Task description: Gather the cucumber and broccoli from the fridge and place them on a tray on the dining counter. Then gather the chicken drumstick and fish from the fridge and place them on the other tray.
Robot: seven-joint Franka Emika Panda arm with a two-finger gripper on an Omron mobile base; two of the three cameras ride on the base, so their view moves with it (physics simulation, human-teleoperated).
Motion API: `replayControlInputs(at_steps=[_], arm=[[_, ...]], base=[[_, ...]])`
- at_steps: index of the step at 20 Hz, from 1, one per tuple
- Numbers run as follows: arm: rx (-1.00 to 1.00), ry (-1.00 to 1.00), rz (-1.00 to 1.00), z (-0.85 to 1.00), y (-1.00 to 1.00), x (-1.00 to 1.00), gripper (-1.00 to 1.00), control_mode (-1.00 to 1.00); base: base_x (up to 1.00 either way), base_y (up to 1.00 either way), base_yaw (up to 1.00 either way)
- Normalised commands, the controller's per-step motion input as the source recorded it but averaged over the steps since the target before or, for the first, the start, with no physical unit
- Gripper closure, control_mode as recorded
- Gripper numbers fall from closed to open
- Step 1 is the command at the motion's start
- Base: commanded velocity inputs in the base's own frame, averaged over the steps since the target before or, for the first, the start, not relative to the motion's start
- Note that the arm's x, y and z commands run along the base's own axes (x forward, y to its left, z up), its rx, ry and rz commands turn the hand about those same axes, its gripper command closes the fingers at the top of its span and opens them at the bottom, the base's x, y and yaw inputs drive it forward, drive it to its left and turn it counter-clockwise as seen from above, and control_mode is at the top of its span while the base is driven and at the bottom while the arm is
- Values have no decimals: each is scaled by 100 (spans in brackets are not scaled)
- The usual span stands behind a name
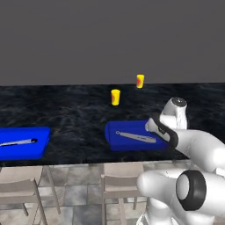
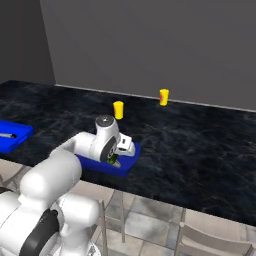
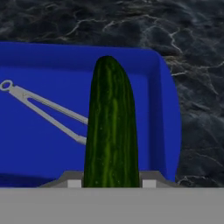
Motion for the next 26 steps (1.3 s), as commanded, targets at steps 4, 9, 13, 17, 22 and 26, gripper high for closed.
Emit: replayControlInputs(at_steps=[4,9,13,17,22,26], arm=[[0,0,0,-23,1,16,100,-100],[0,0,0,-23,6,10,100,-100],[0,2,0,-23,6,13,100,-100],[0,3,0,-24,7,17,100,-100],[0,4,0,-22,6,21,100,-100],[0,5,0,-18,3,20,100,-100]], base=[[0,0,0],[0,0,0],[0,0,0],[0,0,0],[0,0,0],[0,0,0]])
